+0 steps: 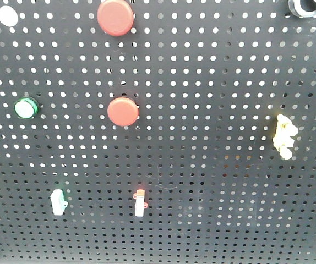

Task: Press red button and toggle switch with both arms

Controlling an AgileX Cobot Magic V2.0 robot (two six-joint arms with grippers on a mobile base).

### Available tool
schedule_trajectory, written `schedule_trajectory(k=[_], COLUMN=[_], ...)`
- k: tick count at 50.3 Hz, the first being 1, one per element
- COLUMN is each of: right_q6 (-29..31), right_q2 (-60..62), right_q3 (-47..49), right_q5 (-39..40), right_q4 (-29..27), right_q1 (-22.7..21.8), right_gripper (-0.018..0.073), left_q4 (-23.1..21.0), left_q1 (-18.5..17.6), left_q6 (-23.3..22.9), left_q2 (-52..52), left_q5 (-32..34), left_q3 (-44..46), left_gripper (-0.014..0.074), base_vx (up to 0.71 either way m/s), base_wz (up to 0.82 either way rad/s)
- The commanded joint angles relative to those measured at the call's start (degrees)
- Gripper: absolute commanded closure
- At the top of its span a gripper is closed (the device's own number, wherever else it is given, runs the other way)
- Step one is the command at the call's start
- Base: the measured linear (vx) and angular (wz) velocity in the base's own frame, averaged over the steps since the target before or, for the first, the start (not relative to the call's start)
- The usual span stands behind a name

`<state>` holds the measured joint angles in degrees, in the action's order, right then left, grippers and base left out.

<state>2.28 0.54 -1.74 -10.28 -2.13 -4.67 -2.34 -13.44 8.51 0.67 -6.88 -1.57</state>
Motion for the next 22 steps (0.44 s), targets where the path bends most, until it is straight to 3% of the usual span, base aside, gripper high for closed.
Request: schedule_trajectory(k=[1,22], right_q6=[0.0,0.0], right_q2=[1.0,1.0], right_q3=[-0.7,-0.7], right_q5=[4.5,4.5], right_q4=[0.6,0.6], right_q1=[-0.4,-0.4], right_gripper=[0.0562,0.0562], left_q4=[-0.2,-0.2], left_q1=[0.1,0.1], left_q6=[-0.5,-0.5], left_q2=[0.9,0.9], left_q5=[4.6,4.6], left_q3=[-1.9,-1.9], left_gripper=[0.0595,0.0595], base_vx=[0.0,0.0], base_wz=[0.0,0.0])
